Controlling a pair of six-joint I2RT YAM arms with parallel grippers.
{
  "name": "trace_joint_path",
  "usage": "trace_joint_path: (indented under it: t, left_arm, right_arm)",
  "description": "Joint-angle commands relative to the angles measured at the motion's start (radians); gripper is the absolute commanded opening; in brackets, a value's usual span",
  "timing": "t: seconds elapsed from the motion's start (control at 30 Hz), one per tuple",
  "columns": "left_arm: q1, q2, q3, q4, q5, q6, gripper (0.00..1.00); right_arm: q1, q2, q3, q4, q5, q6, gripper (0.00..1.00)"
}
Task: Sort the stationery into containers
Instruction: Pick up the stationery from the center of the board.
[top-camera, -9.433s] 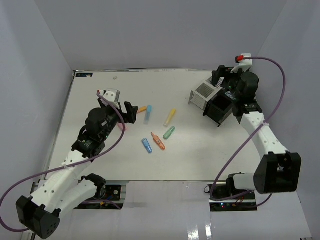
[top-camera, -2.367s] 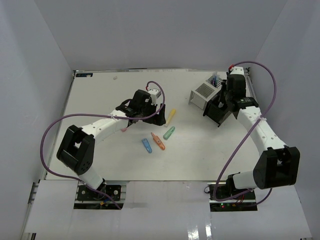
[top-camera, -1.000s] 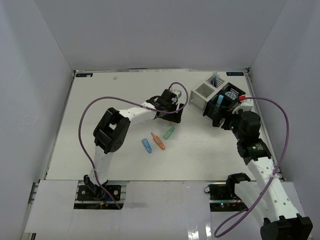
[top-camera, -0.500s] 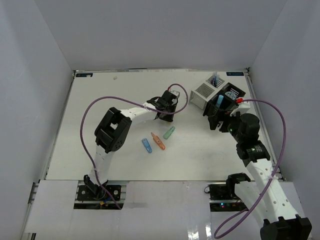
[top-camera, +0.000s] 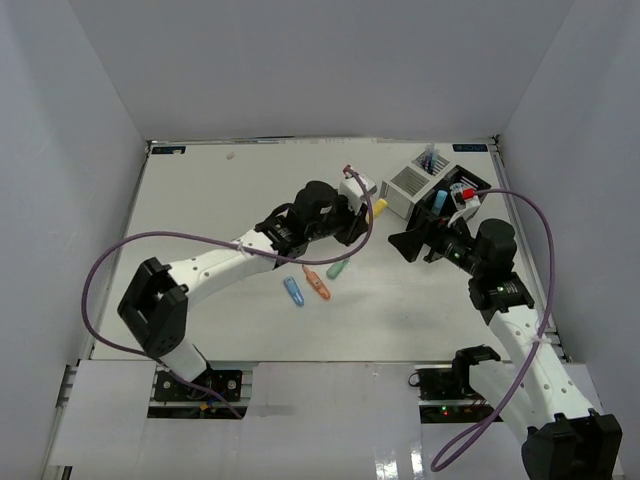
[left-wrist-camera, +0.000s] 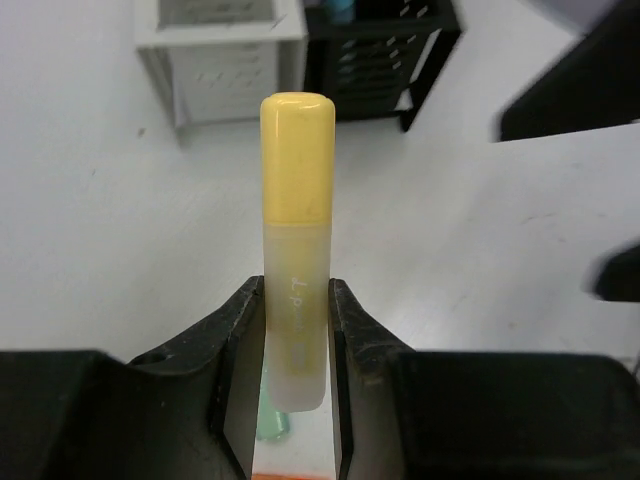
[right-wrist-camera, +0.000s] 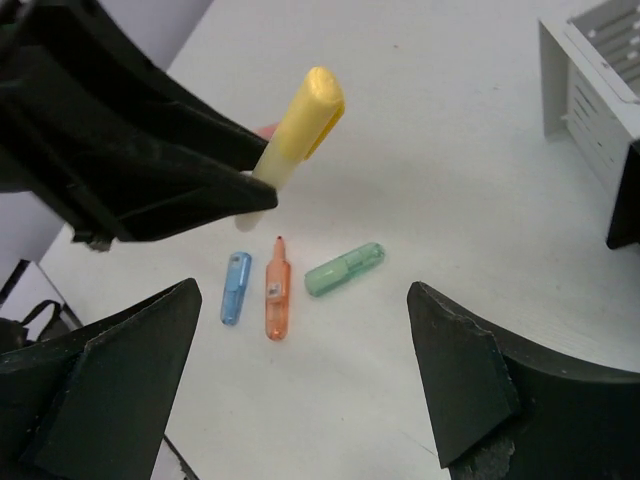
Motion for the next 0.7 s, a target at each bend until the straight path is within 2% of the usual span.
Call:
trace_joint_path:
  t: [0.0,0.37,0.67]
  left_arm:
    - [-0.045,-0.111,-0.078,0.152,0.106,0.073,0.00]
    - [-0.094,-0.192,-0.132,0.183,0.123,0.090,0.01]
    - [-0.111,-0.215,-0.168,0.216,0.172,0.093,0.02]
  right_arm:
    - [0.013,0.029,0.016,0.178,-0.106,0.102,0.90]
    - [0.060,0.103,0.051,0.281,-0.120,0.173,0.91]
    - [0.089,0.181,0.044,0.359,-0.106,0.197,0.97]
